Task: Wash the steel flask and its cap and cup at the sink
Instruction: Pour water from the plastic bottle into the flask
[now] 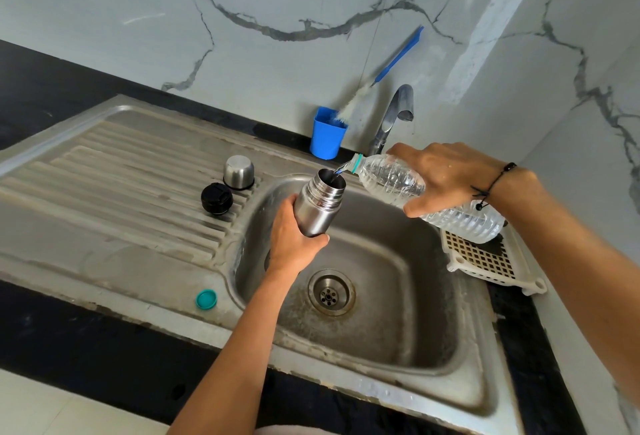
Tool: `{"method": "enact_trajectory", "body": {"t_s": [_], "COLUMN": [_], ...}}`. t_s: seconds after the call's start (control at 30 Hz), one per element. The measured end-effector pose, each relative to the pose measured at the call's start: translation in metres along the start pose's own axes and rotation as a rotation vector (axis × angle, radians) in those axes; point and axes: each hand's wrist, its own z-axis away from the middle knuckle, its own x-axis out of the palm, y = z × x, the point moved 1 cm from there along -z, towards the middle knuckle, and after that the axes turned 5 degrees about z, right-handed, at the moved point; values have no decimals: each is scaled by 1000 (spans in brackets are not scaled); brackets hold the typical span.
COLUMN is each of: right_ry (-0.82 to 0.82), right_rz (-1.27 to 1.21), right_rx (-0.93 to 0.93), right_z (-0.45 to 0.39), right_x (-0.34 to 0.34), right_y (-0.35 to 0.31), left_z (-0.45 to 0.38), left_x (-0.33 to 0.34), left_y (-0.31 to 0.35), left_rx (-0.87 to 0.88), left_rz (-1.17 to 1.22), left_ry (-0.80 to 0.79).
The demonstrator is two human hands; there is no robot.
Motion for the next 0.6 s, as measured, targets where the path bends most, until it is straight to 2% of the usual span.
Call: {"method": "enact_trajectory", "body": {"t_s": [0.6], "right_ry": [-14], "right_rz": [-9], "right_rx": [13], "right_z": [0], "right_x": [-3], "right_y": [0], "left_z": [-1], "left_x": [-1], "left_y": [0], "left_rx": [2], "left_rz": [-7], "left_ry": [8]}}
